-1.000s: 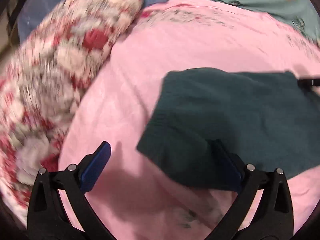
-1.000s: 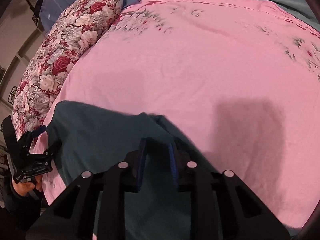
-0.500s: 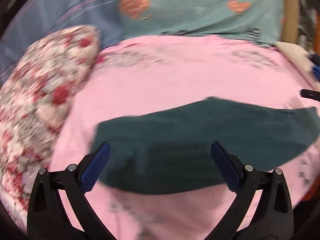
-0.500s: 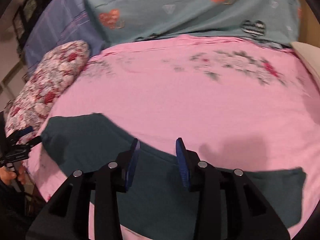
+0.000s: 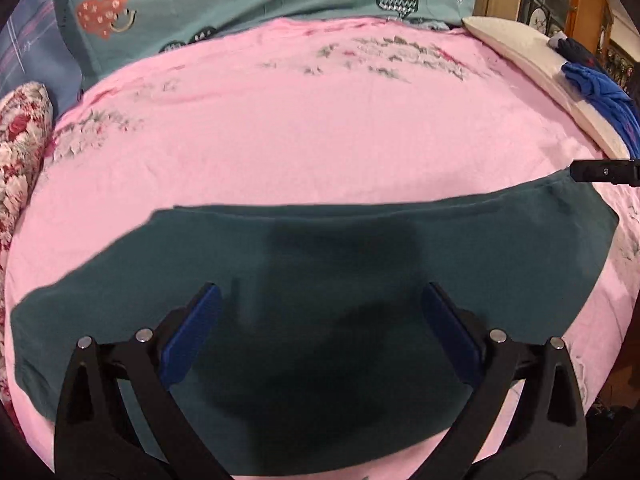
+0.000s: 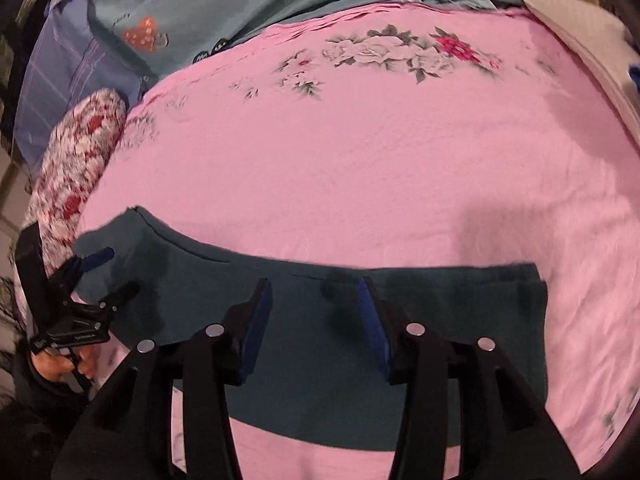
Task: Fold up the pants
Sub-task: 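Fold the pants over with the right tool toward the left tool and release, then grasp the leg end of the pants strip with the right tool and lift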
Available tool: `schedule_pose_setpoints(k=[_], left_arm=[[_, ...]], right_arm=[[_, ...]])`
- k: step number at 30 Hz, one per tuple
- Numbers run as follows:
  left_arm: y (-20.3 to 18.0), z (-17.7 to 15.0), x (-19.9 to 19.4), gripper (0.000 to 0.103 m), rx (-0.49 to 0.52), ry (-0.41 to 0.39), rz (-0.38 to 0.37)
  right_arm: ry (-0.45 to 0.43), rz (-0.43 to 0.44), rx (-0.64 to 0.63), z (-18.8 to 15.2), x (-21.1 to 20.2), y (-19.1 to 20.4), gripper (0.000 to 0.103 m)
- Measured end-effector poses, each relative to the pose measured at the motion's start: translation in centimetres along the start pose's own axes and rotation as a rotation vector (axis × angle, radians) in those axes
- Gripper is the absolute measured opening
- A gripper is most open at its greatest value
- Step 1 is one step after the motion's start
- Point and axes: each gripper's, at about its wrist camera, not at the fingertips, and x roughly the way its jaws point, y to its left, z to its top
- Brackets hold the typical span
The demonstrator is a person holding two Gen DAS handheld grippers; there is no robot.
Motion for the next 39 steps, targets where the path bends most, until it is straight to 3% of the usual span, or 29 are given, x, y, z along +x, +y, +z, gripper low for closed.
schedule_pose_setpoints(k=[6,8,12,21,26,32,35,37,38,39], left_arm=[[0.3,-1.1,1.0,0.101,-0.016,0.03,0.004],[0.5,-1.1,1.0,0.101,-0.03,0.03,0.004],[0.5,-1.2,1.0,0.101,-0.034,0.028,0.005],[0.5,-1.1,1.0,0.101,-0.037,0.027,0.004],[0.3,-0.9,0.3,0.101,-0.044,0.004,0.018],[-0.1,-0.4,0.5,0.101,-0.04,0.002,0.04],[-0.3,-0.4,1.4,0.101,-0.026,0.026,0.054],[0.1,-0.3,1.7,0.101,-0.049,0.038,0.034],[0.3,-0.2,1.7,0.101,-0.056,0.04,0.027],[0.4,-0.2,1.7,0.101,-0.057,0.04,0.027]], right_arm=[[0.047,-0.094,-0.371,-0.2,3.0,3.0,0.044],[0.077,-0.125,-0.452,-0.6,4.2,3.3,0.036],[0.107,-0.093,-0.456,-0.6,4.7,2.7,0.021],[0.105,-0.109,-0.463,-0.9,4.4,3.3,0.006],[0.023,-0.09,-0.45,0.1,2.7,3.4,0.006],[0.092,-0.111,-0.44,0.1,5.0,2.7,0.006],[0.078,-0.113,-0.428,0.2,5.3,2.6,0.007],[0.075,-0.121,-0.424,0.4,5.2,2.3,0.018],[0.062,-0.132,-0.414,0.4,4.9,1.9,0.033],[0.037,-0.138,-0.396,0.6,4.1,1.4,0.039]])
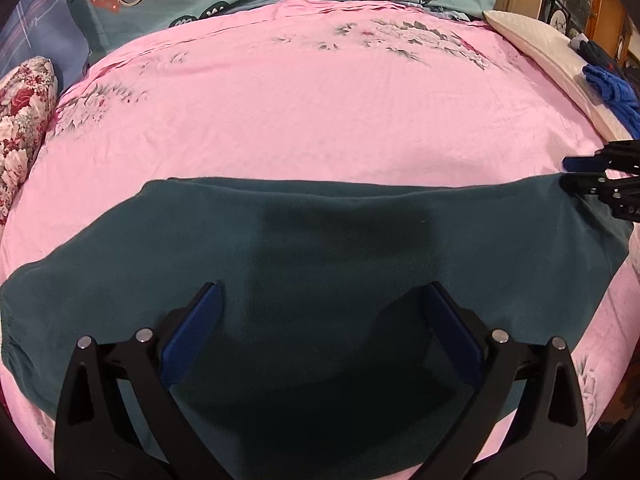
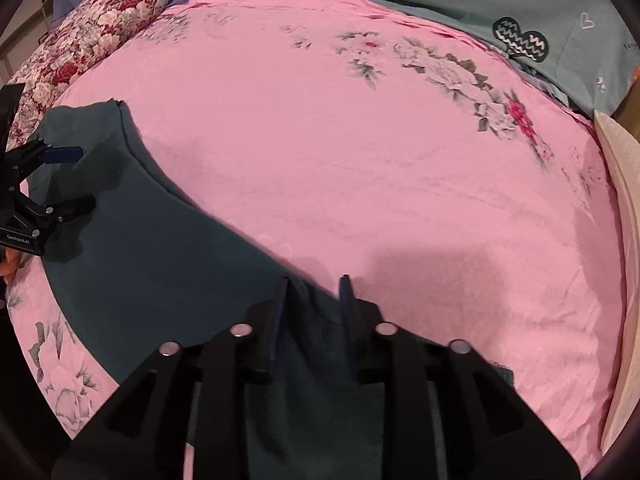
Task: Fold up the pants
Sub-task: 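Grasp the leg end of the pants strip with the right tool and lift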
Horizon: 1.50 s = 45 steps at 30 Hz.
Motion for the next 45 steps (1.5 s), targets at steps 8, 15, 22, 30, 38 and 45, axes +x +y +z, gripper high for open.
schedule_pose_setpoints(k=[8,15,22,30,38,45], left_arm=[[-2.2,0.8,-2.8,0.101,0.027,-0.069,-0.012],[-7.4,0.4,-1.7,0.101,0.152,-0.036,-0.039],[-6.3,-0.1,-0.9,0.101,0.104,-0.009,-0.022],[-6.7,0.1,-0.5,0.101,0.106,-0.009,-0.023],[-6.9,0.1,-0.5,0.101,0.103,-0.014,-0.018],[-6.8,0.2,-0.6,0.101,0.093,-0.012,-0.016]], right_arm=[[-0.074,-0.007,0.244,-5.4,-6.3,-6.9,0.039],[-0.048,-0.059,0.306,-7.8,-4.5,-8.6,0.037],[-0.036,-0.14,0.236,-6.9,-3.2,-9.7,0.037],[-0.055,-0.041,0.303,-7.7,-2.9,-11.3,0.011],[-0.082,-0.065,0.353,-7.3,-3.5,-12.2,0.01],[-0.046,-0.102,0.385,-7.8,-2.2,-13.2,0.033]])
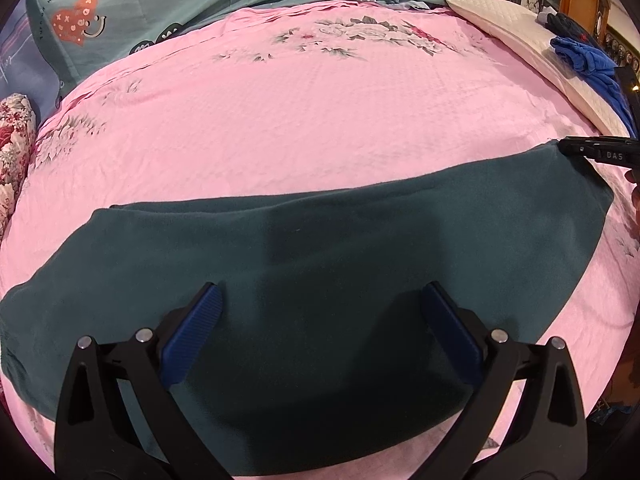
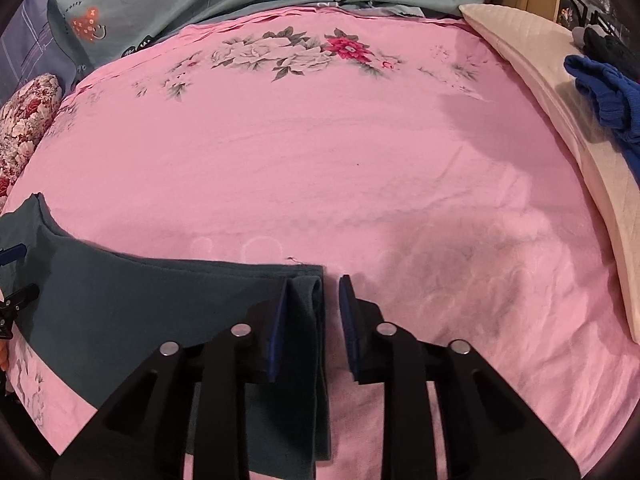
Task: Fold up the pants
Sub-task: 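Grasp the leg end of the pants strip with the right tool and lift, then fold the leg end over toward the waistband with the right tool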
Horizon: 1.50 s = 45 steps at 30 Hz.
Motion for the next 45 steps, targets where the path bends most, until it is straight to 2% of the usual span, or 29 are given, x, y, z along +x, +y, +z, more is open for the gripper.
schedule_pose_setpoints(k=[3,6,10,12,14,15,17,20,25,27,30,34,38,41,43,44,45], left_arm=[[-0.2,0.1,-0.5,0.101,0.003,-0.009,-0.01],[-1.4,0.4,-1.6,0.101,0.024,-0.043,-0.056],[-4.5,0.7,-2.0,0.101,0.096,-0.058,-0.093],[-5.5,0.7,-0.9,0.101,0.116,-0.03,-0.083],[-5.9,0.8,0.4,0.101,0.11,-0.002,-0.091],[-5.7,1.1,0.6,0.101,0.093,0.006,-0.099],[-5.2,1.5,0.9,0.101,0.058,0.017,-0.107],[-5.1,1.4,0.9,0.101,0.057,0.015,-0.104],[-4.5,1.3,0.4,0.101,0.035,0.004,-0.112],[-3.7,1.2,-0.2,0.101,0.02,-0.011,-0.11],[-1.4,1.0,-2.0,0.101,-0.028,-0.06,-0.102],[3.2,-0.3,-4.7,0.101,-0.114,-0.117,-0.055],[7.9,-2.8,-5.9,0.101,-0.196,-0.12,0.006],[11.4,-5.0,-5.6,0.101,-0.263,-0.081,0.049],[13.1,-6.3,-5.6,0.101,-0.296,-0.059,0.07],[13.8,-6.8,-5.6,0.101,-0.306,-0.052,0.073],[14.3,-7.3,-5.7,0.101,-0.31,-0.052,0.074]], right_arm=[[-0.025,0.019,0.042,-0.4,-1.5,-1.3,0.037],[-0.051,0.118,0.125,-1.5,-3.3,-2.7,0.047],[-0.014,0.211,0.164,-3.8,-3.7,-2.1,0.047],[0.012,0.213,0.143,-4.7,-3.2,-1.0,0.047],[-0.001,0.192,0.13,-5.2,-3.1,-0.4,0.047],[-0.003,0.194,0.148,-5.2,-3.0,-0.5,0.037],[-0.002,0.215,0.177,-5.1,-2.9,-0.6,0.012],[0.015,0.242,0.126,-5.2,-2.9,0.6,0.012],[-0.005,0.362,0.257,-4.9,-3.8,-0.3,0.012],[-0.027,0.413,0.28,-4.2,-5.0,0.5,0.012],[-0.059,0.481,0.241,-2.2,-7.0,4.1,0.012],[-0.051,0.55,0.098,1.1,-8.0,12.8,0.012],[0.017,0.621,-0.035,2.3,-5.4,23.3,0.012],[0.084,0.659,-0.096,1.5,-2.4,29.7,0.012],[0.159,0.657,-0.161,0.2,-0.2,33.6,0.017],[0.19,0.637,-0.2,-0.5,0.5,34.9,0.027],[0.198,0.624,-0.227,-1.2,0.7,35.8,0.031]])
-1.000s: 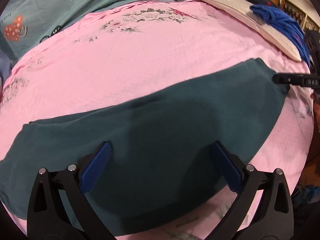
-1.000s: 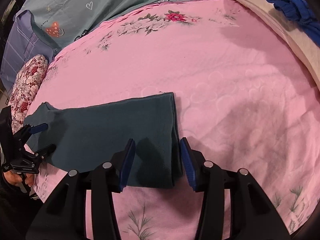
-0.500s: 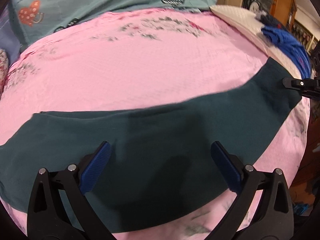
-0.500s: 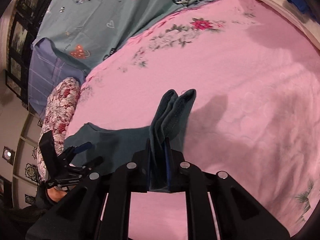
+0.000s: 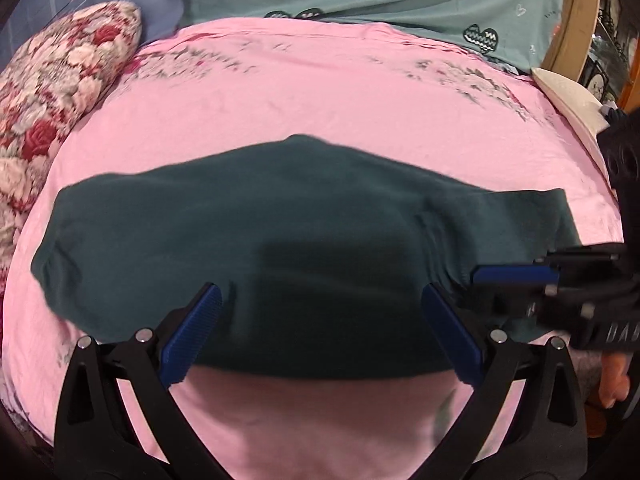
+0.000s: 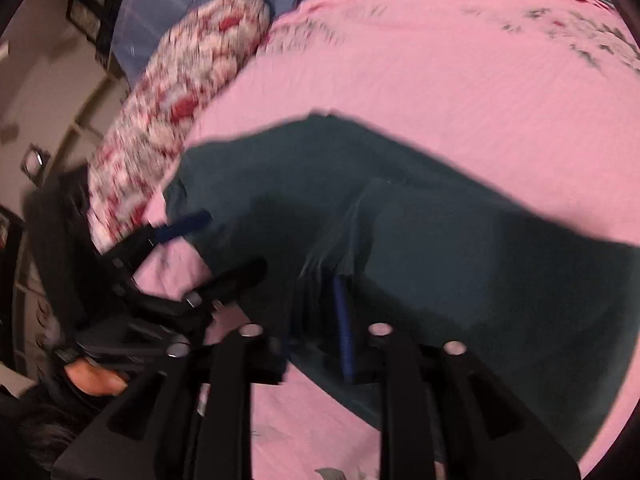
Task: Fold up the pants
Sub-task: 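Fold the leg end over toward the waistband with the right tool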
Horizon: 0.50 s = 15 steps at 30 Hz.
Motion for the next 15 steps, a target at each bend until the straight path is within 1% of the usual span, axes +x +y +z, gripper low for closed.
schedule_pose_setpoints(k=[1,3,5,6,7,10,12,15], left_arm=[[0.5,-0.3,-0.2,0.101,0.0,-0.002,-0.001],[0.9,-0.6,-0.3,0.101,0.0,-0.005,-0.017],[0.4,-0.7,-0.3,0.101,0.011,-0.009,-0.04],[0.0,-0.6,-0.2,0.101,0.021,-0.01,-0.055],[-0.6,-0.7,0.0,0.101,0.042,-0.009,-0.07],[-2.4,-1.3,0.8,0.101,0.102,0.007,-0.074],[-2.8,-1.8,1.3,0.101,0.125,0.018,-0.055],[-2.5,-2.2,0.9,0.101,0.124,0.015,-0.057]], right_arm=[[-0.012,-0.007,-0.015,-0.2,-0.2,0.4,0.032],[-0.066,-0.028,-0.046,-0.5,-2.2,1.2,0.035],[-0.12,-0.08,-0.072,-0.8,-4.5,1.5,0.035],[-0.136,-0.122,-0.079,-0.9,-5.4,1.5,0.035],[-0.138,-0.153,-0.086,-1.1,-5.8,1.3,0.035],[-0.108,-0.184,-0.085,-1.4,-4.8,1.2,0.035],[-0.083,-0.175,-0.083,-1.3,-3.6,1.5,0.035],[-0.056,-0.161,-0.098,-1.2,-1.9,2.0,0.035]])
